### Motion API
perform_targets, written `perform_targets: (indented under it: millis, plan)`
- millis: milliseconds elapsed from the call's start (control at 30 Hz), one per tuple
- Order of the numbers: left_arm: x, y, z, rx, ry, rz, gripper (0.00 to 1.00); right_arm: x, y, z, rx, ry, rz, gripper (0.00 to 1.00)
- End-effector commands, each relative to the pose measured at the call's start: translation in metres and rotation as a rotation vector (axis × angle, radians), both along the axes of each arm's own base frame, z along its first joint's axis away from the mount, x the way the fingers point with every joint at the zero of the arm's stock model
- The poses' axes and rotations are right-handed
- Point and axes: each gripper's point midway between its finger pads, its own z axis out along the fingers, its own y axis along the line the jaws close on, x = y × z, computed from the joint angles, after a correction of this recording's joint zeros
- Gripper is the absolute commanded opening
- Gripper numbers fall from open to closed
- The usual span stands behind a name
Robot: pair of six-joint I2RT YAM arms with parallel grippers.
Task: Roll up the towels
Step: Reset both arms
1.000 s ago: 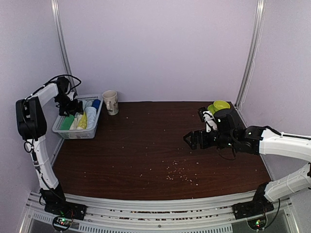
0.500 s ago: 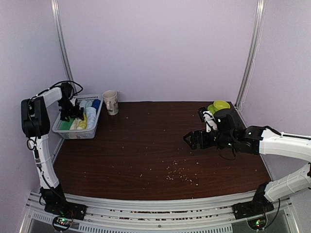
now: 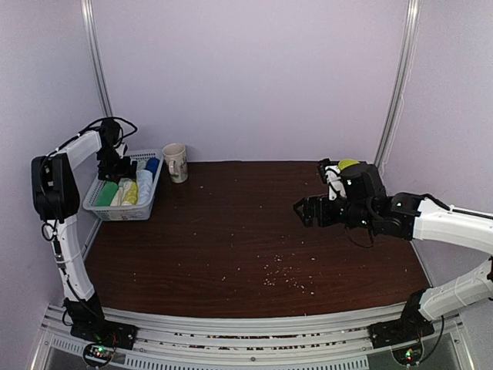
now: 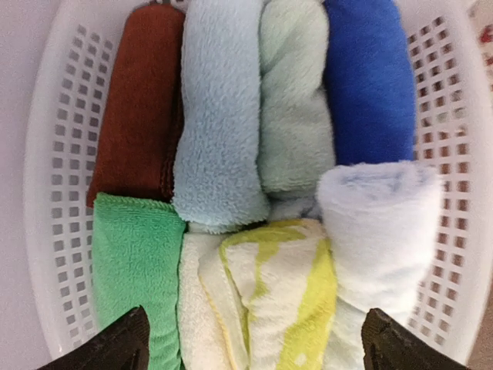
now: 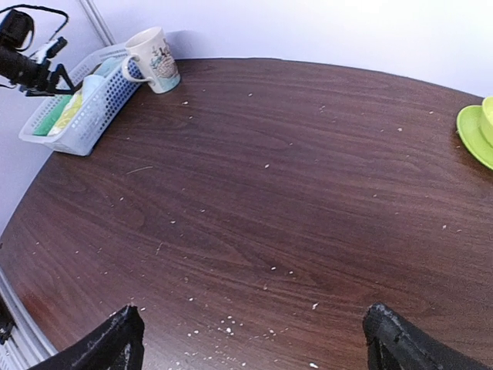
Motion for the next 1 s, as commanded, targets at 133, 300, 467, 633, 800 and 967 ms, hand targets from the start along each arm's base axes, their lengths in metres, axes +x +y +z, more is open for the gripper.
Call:
perform_targets:
  millis: [133, 300, 467, 633, 800, 967]
  plan:
    - [-0.024, -0.086, 0.115, 0.013, -0.296, -0.208, 0.98, 0.02, -0.056, 0.018, -0.197, -0.119, -0.218, 1.0]
    - [-0.07, -0.139, 0.124, -0.076, -0.432, -0.341, 0.98, 0.012, -0.091, 0.04, -0.186, -0.201, -0.318, 1.0]
    - [-0.118, -0.161, 0.13, -0.102, -0.554, -0.393, 0.98, -0.004, -0.125, 0.057, -0.166, -0.238, -0.402, 1.0]
    - [-0.166, -0.163, 0.142, -0.111, -0.63, -0.402, 0.98, -0.019, -0.145, 0.059, -0.155, -0.217, -0.446, 1.0]
    - [-0.208, -0.144, 0.156, -0.106, -0.739, -0.383, 0.98, -0.03, -0.164, 0.056, -0.153, -0.215, -0.501, 1.0]
    - [-0.227, -0.133, 0.15, -0.083, -0.758, -0.372, 0.98, -0.042, -0.168, 0.067, -0.093, -0.255, -0.464, 1.0]
